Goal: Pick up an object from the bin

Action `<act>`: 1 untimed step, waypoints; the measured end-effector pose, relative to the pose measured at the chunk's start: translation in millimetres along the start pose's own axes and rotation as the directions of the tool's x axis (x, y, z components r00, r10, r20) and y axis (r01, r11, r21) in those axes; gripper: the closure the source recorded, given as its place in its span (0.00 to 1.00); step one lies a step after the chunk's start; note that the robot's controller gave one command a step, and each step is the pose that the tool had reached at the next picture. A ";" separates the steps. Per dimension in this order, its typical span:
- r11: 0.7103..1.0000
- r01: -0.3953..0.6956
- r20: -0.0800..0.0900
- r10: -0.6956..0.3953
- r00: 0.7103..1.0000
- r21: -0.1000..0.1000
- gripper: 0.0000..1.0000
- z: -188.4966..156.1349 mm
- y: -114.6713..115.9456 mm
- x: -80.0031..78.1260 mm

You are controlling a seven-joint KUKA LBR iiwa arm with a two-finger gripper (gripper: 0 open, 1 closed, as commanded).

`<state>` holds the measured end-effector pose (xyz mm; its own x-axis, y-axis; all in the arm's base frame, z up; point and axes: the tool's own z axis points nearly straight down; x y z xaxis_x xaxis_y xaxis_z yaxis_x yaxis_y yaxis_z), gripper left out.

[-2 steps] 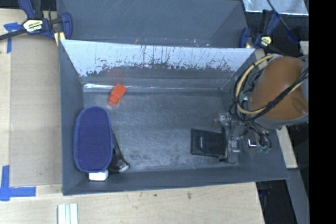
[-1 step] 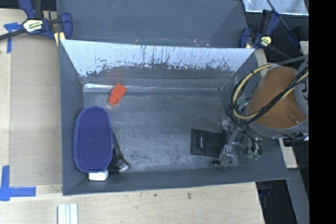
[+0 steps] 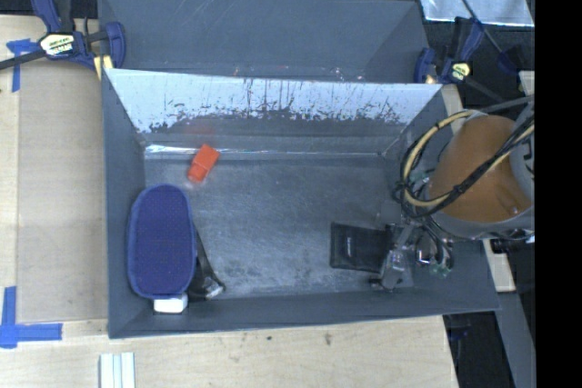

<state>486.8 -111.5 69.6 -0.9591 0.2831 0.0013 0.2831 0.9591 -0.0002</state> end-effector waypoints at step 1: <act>1.000 0.000 0.001 0.000 1.000 0.000 1.00 -0.2 0.0 -0.6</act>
Offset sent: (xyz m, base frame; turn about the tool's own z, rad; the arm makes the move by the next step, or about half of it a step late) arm 0.0000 0.0000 0.0000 0.0000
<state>487.4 -111.6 69.7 -0.9591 0.2832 0.0002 0.2832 0.9591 -0.0003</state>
